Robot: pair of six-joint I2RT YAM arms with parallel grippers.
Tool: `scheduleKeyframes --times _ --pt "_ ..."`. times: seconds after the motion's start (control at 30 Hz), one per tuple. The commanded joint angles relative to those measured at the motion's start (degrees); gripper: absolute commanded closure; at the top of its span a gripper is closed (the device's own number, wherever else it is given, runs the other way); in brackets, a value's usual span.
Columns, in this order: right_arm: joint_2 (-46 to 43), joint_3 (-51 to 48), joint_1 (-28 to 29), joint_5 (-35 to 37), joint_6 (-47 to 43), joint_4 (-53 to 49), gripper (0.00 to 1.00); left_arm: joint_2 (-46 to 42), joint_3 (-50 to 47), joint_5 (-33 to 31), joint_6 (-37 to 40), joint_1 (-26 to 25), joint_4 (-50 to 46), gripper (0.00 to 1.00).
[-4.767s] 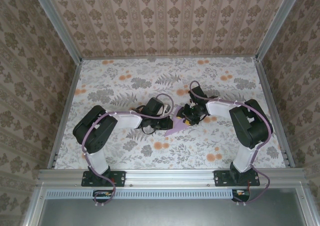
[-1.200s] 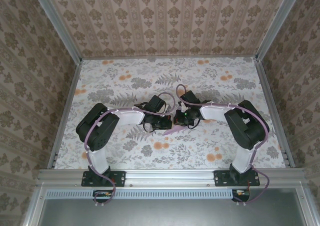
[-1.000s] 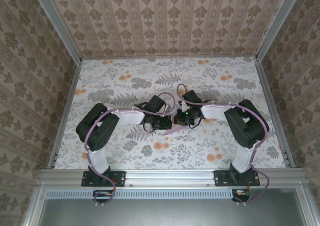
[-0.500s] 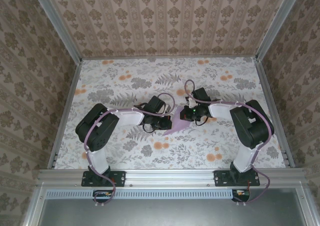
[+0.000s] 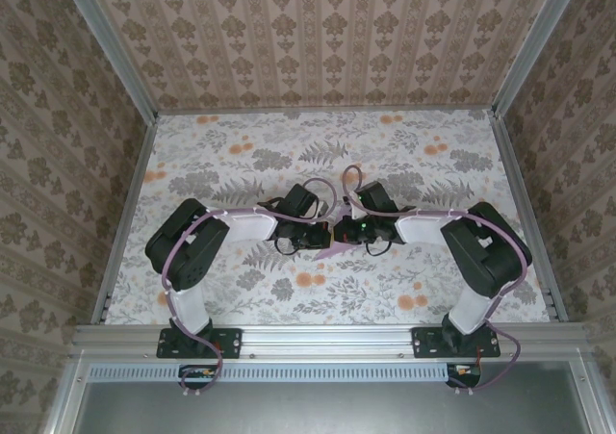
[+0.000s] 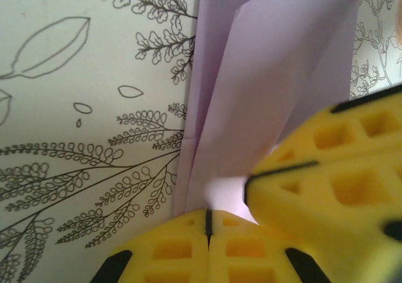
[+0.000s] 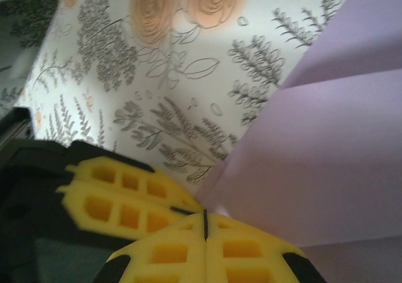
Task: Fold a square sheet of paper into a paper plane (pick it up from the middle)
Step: Fourth fold the wing at the center of the table.
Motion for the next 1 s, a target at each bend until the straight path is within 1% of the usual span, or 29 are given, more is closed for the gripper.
scheduleKeyframes --times 0.0,0.1,0.27,0.4,0.53,0.6,0.73,0.8,0.9,0.97 --pt "2.47 0.1 0.14 0.74 0.34 0.49 1.0 2.99 -3.36 -4.34 -0.4 -0.42 -9.31 1.0" --pt "2.8 -0.32 -1.55 1.64 -0.82 -0.3 1.0 2.85 -3.72 -4.45 -0.38 -0.39 -9.4 1.0" --pt "3.01 -0.74 -7.1 1.49 -3.71 -0.97 1.0 2.64 -4.01 -5.03 0.48 -0.54 -10.24 1.0" --pt "4.76 0.79 -12.69 -1.63 -2.92 0.06 1.0 2.3 -4.03 -5.42 1.18 -0.55 -11.13 1.0" --pt "4.28 2.52 -15.3 -2.77 -1.76 -0.07 1.0 2.28 -3.76 -5.28 1.2 -0.53 -11.33 1.0" --pt "1.97 2.58 -15.36 -2.71 -1.08 -0.52 1.0 2.28 -3.62 -5.18 1.28 -0.54 -11.42 1.0" --pt "-0.6 4.38 -14.69 -5.25 5.16 -2.61 1.0 2.28 -3.22 -5.24 1.2 -0.55 -11.59 1.0" --pt "-0.79 4.6 -12.43 -4.97 6.87 -2.33 1.0 2.32 -2.82 -5.26 1.28 -0.47 -11.9 1.0" --pt "-0.22 4.97 -8.67 -2.58 6.76 -3.37 1.0 2.11 -2.68 -5.67 1.12 -0.47 -12.09 1.0" --pt "0.98 4.74 -7.06 -2.66 6.89 -3.11 1.0 2.1 -2.65 -5.68 1.0 -0.4 -12.12 1.0"
